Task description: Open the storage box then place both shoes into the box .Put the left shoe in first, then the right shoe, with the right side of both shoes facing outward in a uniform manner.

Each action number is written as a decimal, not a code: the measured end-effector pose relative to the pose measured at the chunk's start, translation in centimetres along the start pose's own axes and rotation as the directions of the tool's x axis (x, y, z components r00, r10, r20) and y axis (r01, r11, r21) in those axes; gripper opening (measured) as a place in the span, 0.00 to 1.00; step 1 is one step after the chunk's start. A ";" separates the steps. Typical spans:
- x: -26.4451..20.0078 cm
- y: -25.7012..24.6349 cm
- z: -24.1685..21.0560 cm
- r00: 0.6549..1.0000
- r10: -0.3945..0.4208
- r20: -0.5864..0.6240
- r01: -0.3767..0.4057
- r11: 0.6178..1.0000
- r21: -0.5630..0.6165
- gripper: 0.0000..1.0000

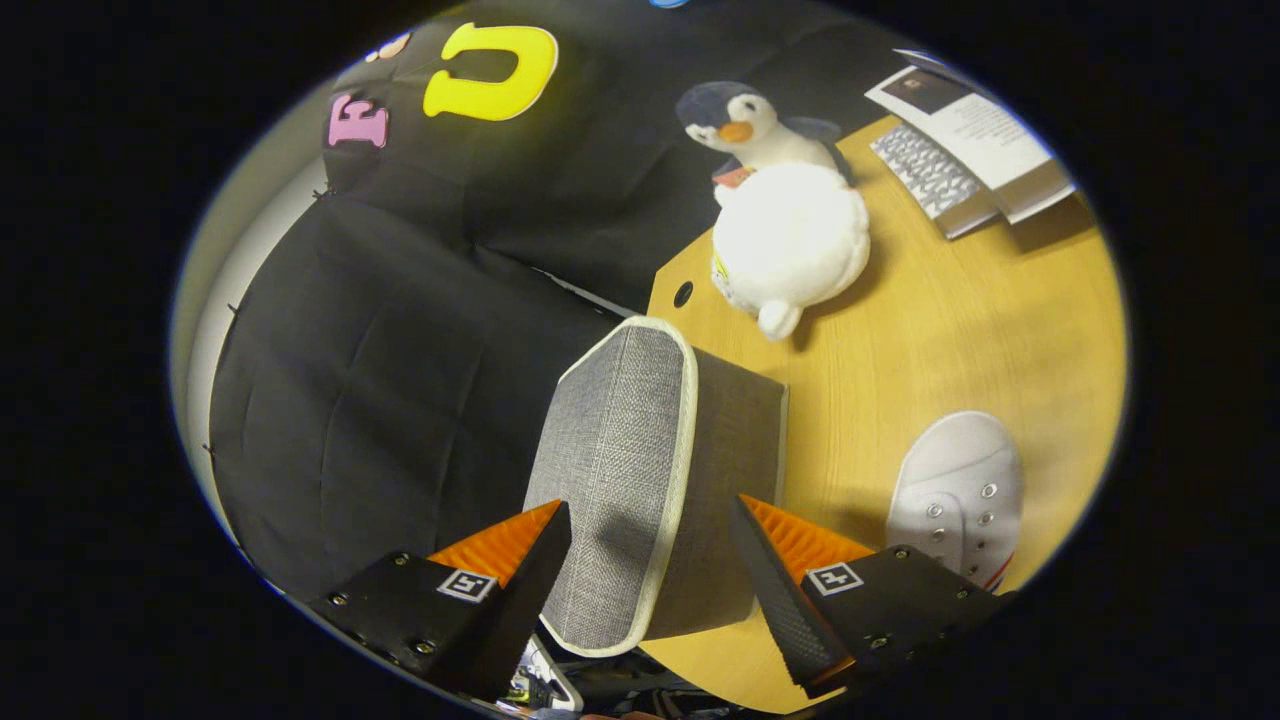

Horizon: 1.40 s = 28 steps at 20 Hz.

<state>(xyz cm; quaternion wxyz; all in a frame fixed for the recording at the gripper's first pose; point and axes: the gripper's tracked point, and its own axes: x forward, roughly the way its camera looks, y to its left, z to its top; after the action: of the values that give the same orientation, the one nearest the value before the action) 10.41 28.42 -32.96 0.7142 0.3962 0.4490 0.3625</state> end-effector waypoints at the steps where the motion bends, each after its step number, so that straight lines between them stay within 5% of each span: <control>1: 0.5 -0.1 -0.6 1.000 0.013 -0.015 -0.013 1.000 0.008 0.97; 4: 0.3 0.9 -0.4 0.998 0.061 -0.025 -0.059 0.996 0.071 0.94; 7: 0.1 1.0 0.7 0.998 0.057 -0.005 -0.056 0.994 0.090 0.53; 8: -0.1 1.2 1.3 0.998 0.065 0.003 -0.065 0.989 0.130 0.47; 9: 0.0 1.9 1.1 0.997 0.081 0.000 -0.080 0.983 0.162 0.25; 11: -0.5 2.6 1.9 0.996 0.093 -0.007 -0.090 0.983 0.161 0.13; 19: -0.9 10.5 2.6 0.987 0.150 -0.052 -0.153 0.987 -0.046 0.13; 28: 3.0 22.3 2.9 0.965 0.242 -0.104 -0.258 0.948 -0.187 0.13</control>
<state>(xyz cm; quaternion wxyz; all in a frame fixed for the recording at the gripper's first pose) 10.48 39.74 -13.33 0.6801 0.3615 0.3847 0.5086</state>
